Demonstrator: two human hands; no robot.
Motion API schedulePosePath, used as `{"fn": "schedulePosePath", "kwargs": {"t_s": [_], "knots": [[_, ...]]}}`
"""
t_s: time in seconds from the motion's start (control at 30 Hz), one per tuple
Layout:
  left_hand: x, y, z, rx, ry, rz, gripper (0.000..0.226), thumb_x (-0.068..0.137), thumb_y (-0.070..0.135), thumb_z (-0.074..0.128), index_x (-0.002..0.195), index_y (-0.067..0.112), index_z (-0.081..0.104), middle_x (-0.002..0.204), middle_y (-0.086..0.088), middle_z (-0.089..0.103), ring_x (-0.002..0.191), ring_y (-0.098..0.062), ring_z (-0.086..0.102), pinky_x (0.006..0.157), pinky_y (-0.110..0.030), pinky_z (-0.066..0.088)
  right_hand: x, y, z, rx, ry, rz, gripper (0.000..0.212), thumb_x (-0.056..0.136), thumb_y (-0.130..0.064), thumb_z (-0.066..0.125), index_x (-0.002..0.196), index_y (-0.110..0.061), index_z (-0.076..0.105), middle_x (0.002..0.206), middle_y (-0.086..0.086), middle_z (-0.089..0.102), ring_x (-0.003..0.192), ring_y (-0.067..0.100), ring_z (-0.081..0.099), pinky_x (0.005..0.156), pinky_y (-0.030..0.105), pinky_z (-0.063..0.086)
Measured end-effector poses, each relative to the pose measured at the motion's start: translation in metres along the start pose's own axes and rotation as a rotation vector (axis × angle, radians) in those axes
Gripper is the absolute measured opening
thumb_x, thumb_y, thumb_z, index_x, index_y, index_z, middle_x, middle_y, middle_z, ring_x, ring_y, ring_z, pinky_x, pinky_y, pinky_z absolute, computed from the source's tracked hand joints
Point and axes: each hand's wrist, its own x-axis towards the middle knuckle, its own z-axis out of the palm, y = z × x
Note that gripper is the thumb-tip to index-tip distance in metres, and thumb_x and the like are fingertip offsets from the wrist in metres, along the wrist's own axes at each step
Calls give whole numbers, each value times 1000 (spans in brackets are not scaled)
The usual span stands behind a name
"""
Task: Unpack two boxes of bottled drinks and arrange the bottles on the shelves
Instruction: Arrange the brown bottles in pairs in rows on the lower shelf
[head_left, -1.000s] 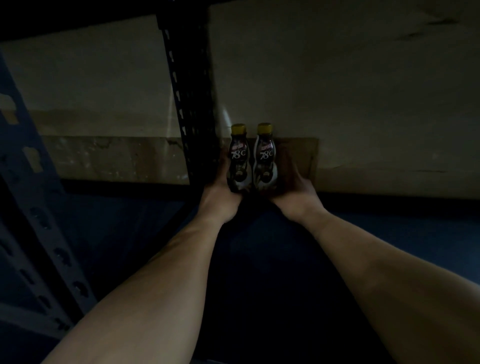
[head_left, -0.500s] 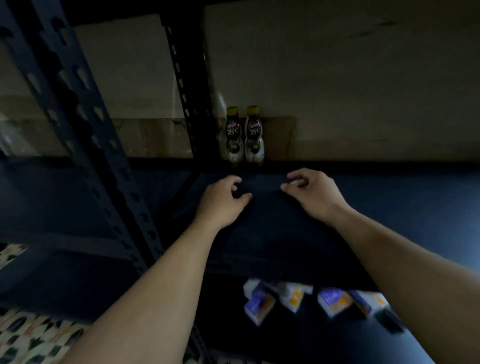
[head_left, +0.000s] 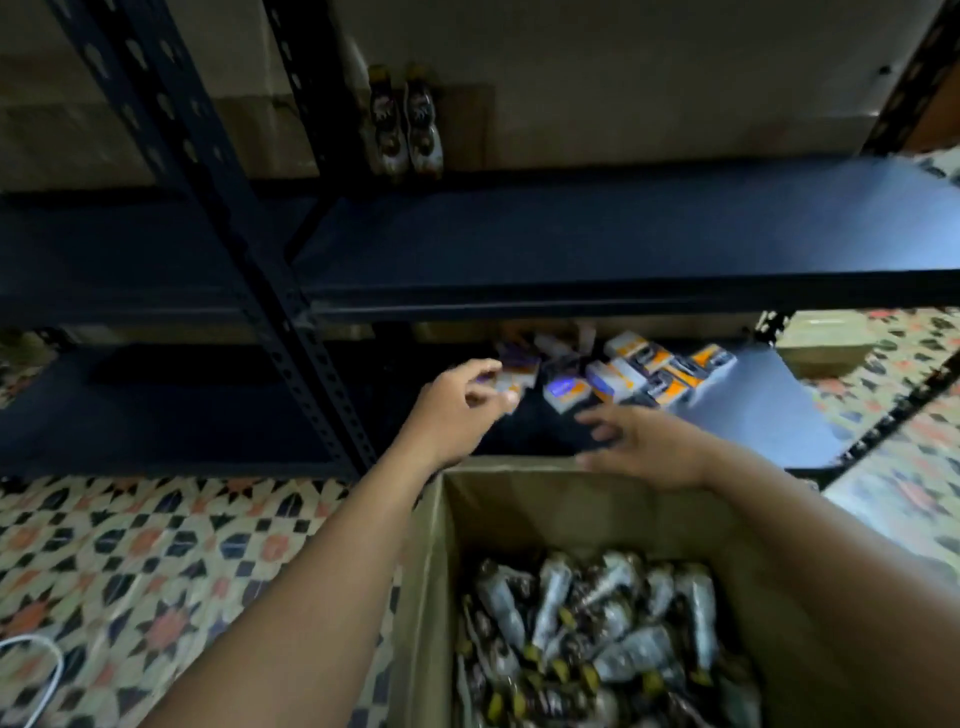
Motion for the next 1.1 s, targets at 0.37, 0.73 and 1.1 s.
{"fn": "schedulePosePath", "kwargs": {"t_s": [0.37, 0.73, 1.1], "knots": [[-78, -42, 115, 409, -751, -102, 68, 90, 53, 69, 149, 28, 47, 146, 0, 54, 126, -18, 55, 102, -29, 45, -72, 95, 86, -36, -170, 209, 62, 92, -50, 70, 148, -31, 53, 136, 0, 67, 128, 22, 60, 106, 31, 44], [-48, -130, 186, 132, -511, -396, 68, 93, 37, 71, 153, 25, 41, 124, -2, 65, 110, -17, 62, 89, -26, 46, -45, 155, 165, 160, -162, 322, 64, 84, -63, 64, 137, -26, 61, 137, -1, 64, 126, 22, 59, 106, 38, 48], [-44, -216, 249, -17, -331, -533, 64, 94, 25, 72, 150, 30, 42, 133, 6, 59, 113, -14, 57, 100, -34, 48, 54, 186, 235, 83, -130, 82, 74, 91, -33, 76, 154, -43, 39, 162, 1, 37, 153, 23, 25, 121, 41, 19]]}}
